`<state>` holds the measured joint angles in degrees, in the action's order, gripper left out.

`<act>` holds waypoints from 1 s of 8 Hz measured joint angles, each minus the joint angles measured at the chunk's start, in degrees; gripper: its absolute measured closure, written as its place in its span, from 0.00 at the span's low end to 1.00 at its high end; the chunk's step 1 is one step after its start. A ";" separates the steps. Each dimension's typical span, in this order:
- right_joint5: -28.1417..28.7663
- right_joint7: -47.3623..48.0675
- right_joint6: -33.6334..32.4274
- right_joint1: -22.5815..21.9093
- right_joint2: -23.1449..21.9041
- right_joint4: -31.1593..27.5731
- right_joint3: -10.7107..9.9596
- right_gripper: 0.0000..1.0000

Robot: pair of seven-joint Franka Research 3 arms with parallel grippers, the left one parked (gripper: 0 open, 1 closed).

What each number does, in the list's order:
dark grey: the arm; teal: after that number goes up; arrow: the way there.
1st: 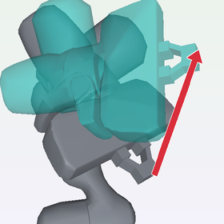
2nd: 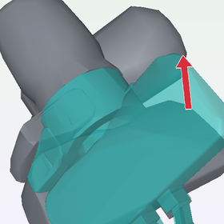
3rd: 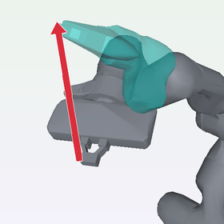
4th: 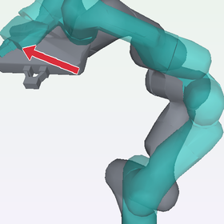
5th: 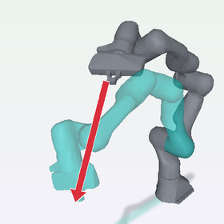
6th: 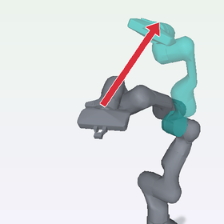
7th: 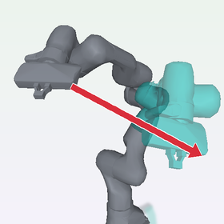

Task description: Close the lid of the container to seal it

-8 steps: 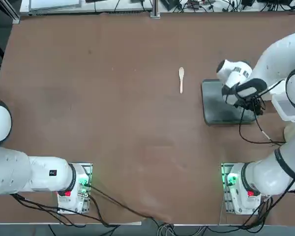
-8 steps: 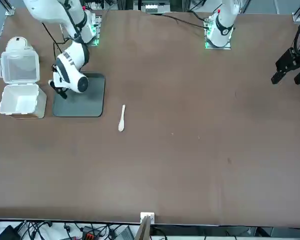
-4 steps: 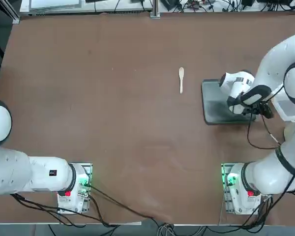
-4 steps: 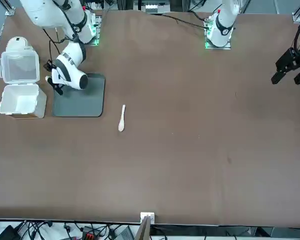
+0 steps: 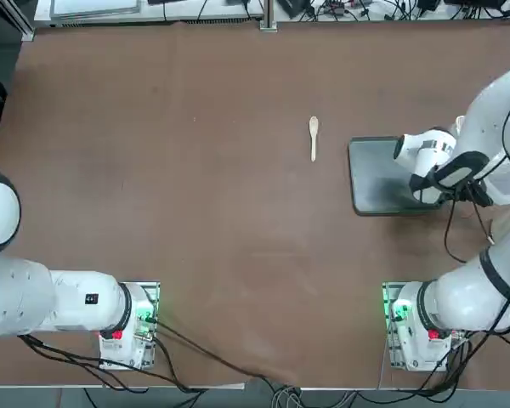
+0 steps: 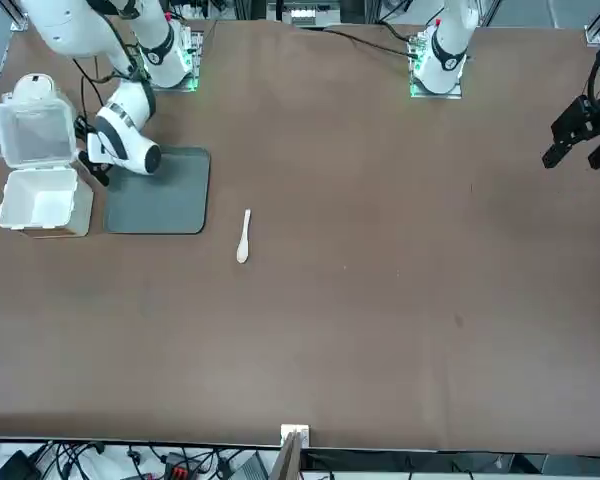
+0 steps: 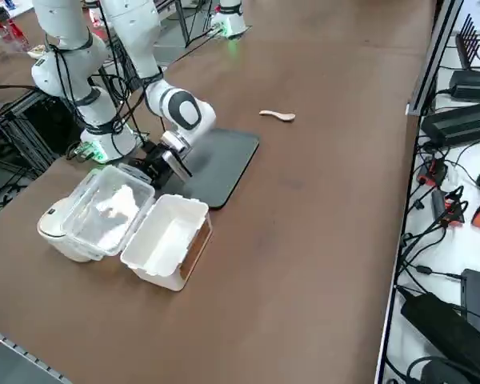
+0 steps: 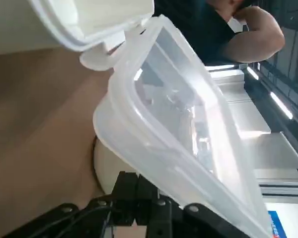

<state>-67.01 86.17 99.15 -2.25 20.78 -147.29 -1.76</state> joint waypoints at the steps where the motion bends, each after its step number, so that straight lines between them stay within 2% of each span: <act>1: -0.54 0.11 -0.70 -0.09 -0.05 0.01 0.37 0.98; 5: -1.93 -3.83 -2.85 -0.29 -2.70 1.10 1.30 0.98; 8: -2.27 -17.63 -3.15 0.00 -7.77 5.85 0.88 0.98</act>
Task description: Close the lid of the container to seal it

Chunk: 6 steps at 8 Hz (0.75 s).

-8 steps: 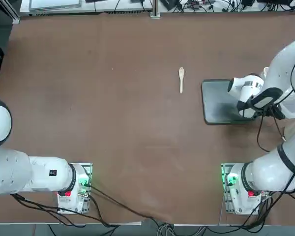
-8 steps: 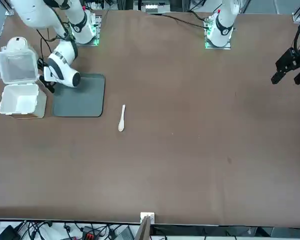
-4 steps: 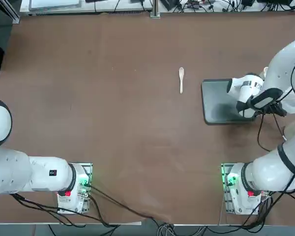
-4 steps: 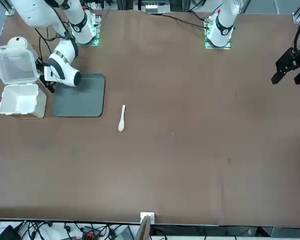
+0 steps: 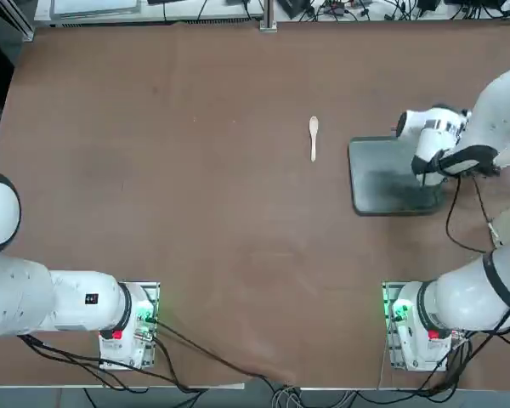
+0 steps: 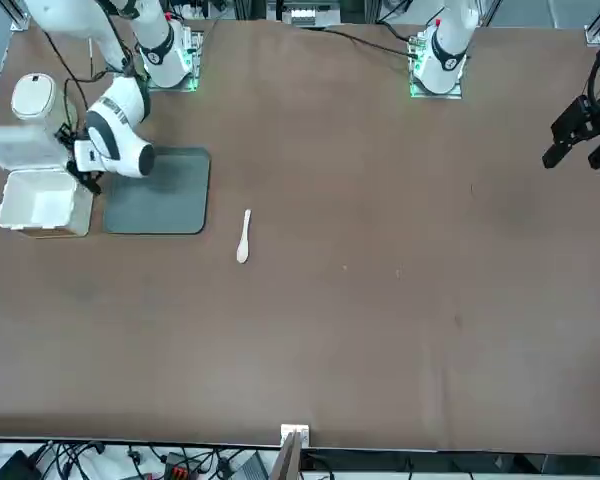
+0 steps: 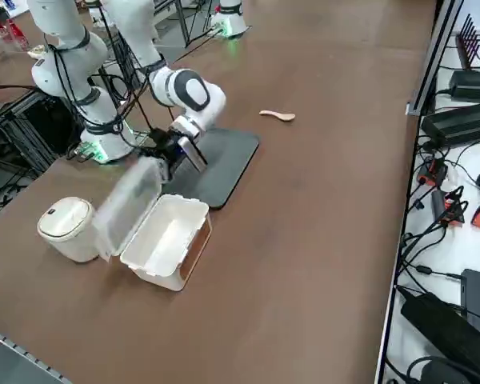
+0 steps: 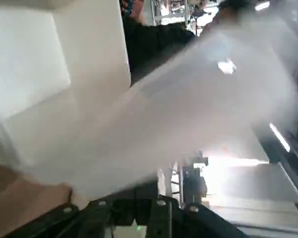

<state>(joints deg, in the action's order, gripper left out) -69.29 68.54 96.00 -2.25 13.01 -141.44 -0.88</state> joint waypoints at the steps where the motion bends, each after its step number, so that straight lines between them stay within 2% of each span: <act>1: 1.41 -6.93 0.00 0.74 -1.59 3.03 -0.60 0.98; 2: 5.20 -16.09 -0.21 2.06 -2.99 7.40 -0.92 0.98; 4: 15.26 -35.50 -3.74 4.38 -4.58 19.92 -1.08 0.98; 6: 27.24 -49.11 -4.78 7.58 -5.16 32.08 -1.18 0.98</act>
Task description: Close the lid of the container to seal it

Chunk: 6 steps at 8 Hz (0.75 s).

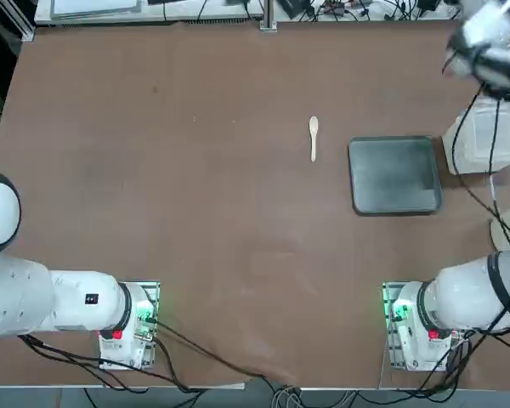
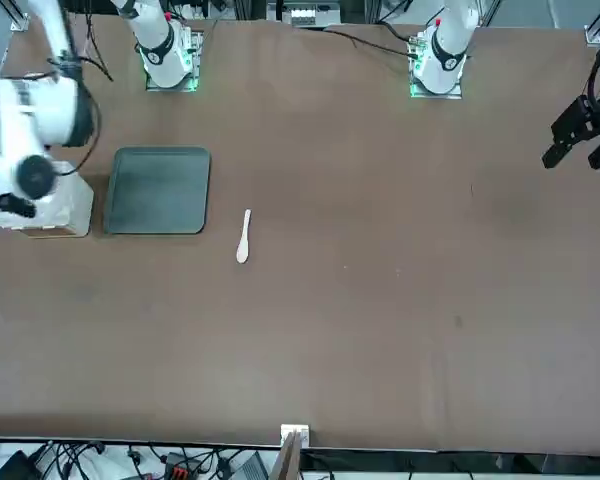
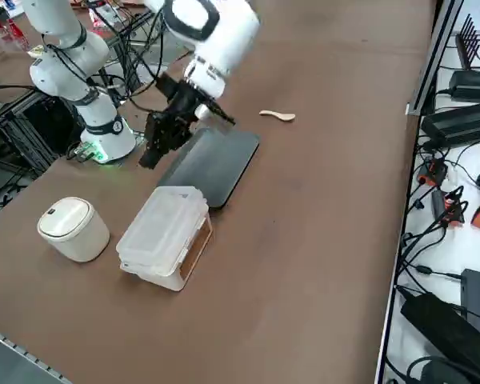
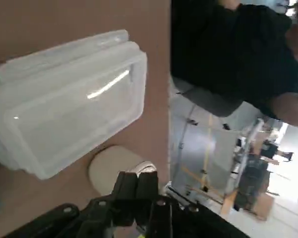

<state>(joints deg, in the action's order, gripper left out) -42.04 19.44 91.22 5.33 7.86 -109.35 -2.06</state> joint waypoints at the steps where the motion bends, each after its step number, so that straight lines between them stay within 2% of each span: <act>1: 5.57 -5.53 1.53 2.49 -0.12 3.93 -0.04 0.98; 4: 19.39 -24.72 12.26 9.83 -1.65 6.47 -0.23 0.98; 6: 24.88 -30.75 18.20 12.89 -1.65 5.07 -0.25 0.98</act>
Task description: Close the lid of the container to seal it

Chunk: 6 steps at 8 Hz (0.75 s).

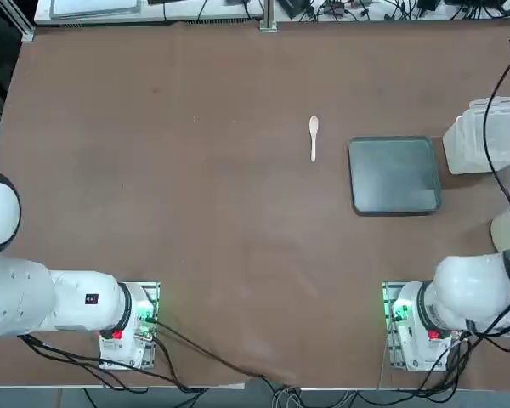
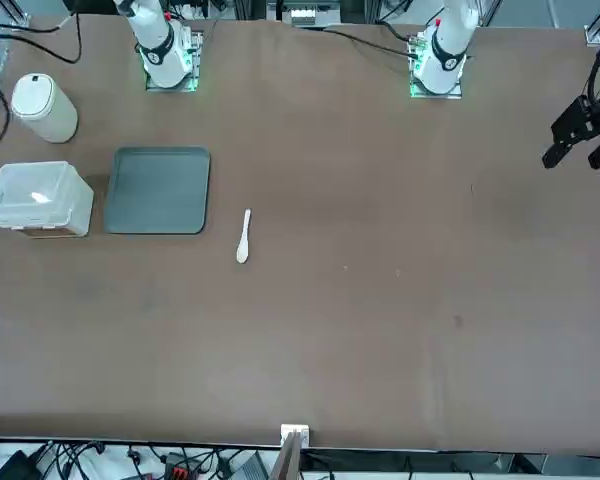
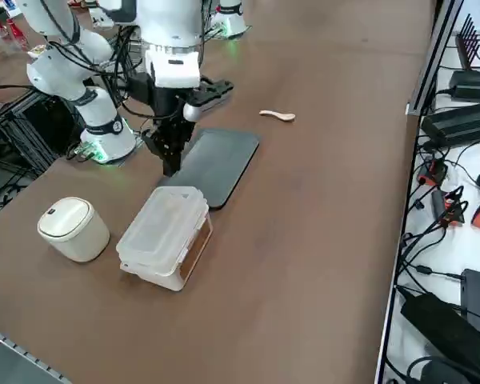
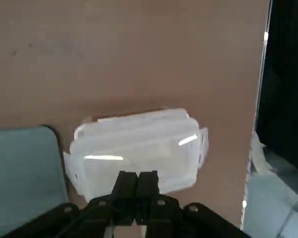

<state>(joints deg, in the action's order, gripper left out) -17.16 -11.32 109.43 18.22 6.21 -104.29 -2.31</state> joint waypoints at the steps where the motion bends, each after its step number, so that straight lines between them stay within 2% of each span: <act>1: 1.61 -1.94 3.77 1.12 0.06 -2.23 0.00 0.98; 3: 5.65 -7.97 11.40 4.06 0.05 -8.39 -0.01 0.98; 6: 6.12 -12.63 23.07 6.77 -0.15 -16.24 -0.02 0.98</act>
<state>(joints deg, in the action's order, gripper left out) -11.04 -23.94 132.49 24.99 6.05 -120.53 -2.33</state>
